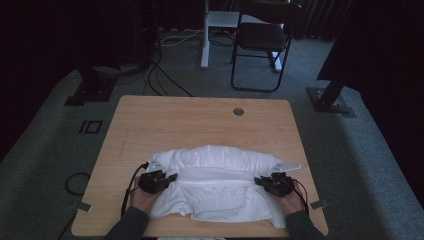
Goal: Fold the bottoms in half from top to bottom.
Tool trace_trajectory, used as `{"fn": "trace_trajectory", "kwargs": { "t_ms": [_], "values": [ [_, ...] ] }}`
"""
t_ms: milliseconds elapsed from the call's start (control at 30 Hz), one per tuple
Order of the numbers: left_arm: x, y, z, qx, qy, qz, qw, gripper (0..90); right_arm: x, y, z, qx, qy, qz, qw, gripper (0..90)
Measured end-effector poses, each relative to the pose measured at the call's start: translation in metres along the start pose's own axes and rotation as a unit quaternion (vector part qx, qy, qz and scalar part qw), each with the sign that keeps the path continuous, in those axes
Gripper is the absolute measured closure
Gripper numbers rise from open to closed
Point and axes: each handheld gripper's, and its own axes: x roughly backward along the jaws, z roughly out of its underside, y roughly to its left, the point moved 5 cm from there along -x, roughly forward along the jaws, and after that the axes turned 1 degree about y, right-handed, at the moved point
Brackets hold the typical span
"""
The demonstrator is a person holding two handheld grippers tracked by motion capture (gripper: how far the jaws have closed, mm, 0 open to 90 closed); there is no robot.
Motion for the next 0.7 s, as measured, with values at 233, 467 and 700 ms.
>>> {"fn": "trace_trajectory", "kwargs": {
  "t_ms": [233,467,700],
  "values": [
    [-0.014,0.020,-0.017,0.019,-0.004,-0.029,0.9994,78.0,-0.022,-0.015,-0.026,-0.004,0.005,0.025,0.9997,81.7],
    [-0.040,0.047,-0.051,0.037,0.014,-0.081,0.9959,78.0,-0.051,-0.042,-0.062,-0.036,0.001,0.047,0.9983,81.8],
    [-0.054,0.059,-0.071,0.045,0.037,-0.116,0.9916,77.9,-0.066,-0.048,-0.078,-0.050,-0.003,0.068,0.9964,81.8]
  ]
}}
